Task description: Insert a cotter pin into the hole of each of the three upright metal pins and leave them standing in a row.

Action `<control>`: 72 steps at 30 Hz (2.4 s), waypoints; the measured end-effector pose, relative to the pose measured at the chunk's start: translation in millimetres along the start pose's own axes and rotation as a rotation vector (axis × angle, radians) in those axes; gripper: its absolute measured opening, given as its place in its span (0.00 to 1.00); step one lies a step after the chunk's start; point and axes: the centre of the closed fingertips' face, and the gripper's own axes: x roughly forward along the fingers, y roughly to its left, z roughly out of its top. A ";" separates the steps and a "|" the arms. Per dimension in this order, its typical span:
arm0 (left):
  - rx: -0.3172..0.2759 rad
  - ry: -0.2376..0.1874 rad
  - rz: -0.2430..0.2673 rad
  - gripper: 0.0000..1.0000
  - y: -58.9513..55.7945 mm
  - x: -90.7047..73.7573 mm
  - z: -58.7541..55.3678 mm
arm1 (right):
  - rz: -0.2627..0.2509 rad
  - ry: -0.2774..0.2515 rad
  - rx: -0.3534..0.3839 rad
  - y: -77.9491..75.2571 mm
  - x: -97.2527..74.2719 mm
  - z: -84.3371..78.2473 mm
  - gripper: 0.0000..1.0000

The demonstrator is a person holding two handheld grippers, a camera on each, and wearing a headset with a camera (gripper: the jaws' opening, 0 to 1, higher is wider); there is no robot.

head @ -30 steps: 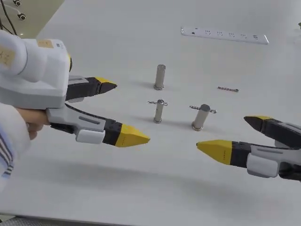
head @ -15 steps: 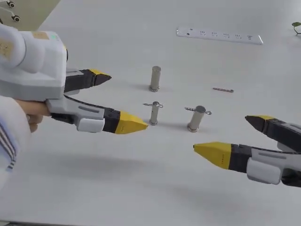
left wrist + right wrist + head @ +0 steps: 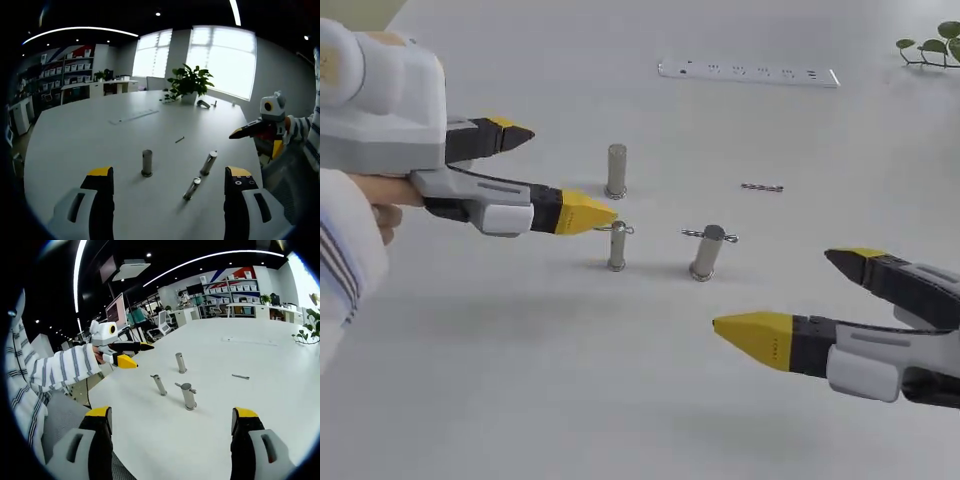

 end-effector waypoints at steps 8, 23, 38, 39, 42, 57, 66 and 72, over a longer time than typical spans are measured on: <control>0.049 0.018 0.000 0.88 11.8 13.2 12.8 | -0.005 0.007 -0.001 0.7 -3.3 -3.0 0.98; 0.069 0.056 -0.019 0.83 20.5 40.2 11.0 | -0.008 -0.008 -0.002 -1.6 -8.6 0.8 0.93; 0.063 0.107 -0.024 0.65 26.6 65.3 -1.9 | -0.018 -0.014 -0.006 -2.9 -9.4 4.2 0.93; 0.082 0.120 -0.014 0.63 29.4 66.4 -4.2 | -0.017 -0.016 -0.008 -2.8 -9.7 4.4 0.93; 0.091 0.126 -0.004 0.57 33.3 69.2 -6.9 | -0.016 -0.015 -0.019 -2.8 -10.4 3.5 0.91; 0.081 0.140 0.007 0.38 47.7 85.4 -19.0 | -0.012 0.002 -0.024 -1.6 -9.2 -0.2 0.91; 0.083 0.128 0.015 0.22 49.6 92.4 -18.8 | -0.017 0.004 -0.019 -4.0 -10.6 -1.0 0.91; 0.070 0.128 0.020 0.18 51.2 95.5 -20.9 | -0.020 0.009 -0.015 -5.9 -12.1 -1.7 0.91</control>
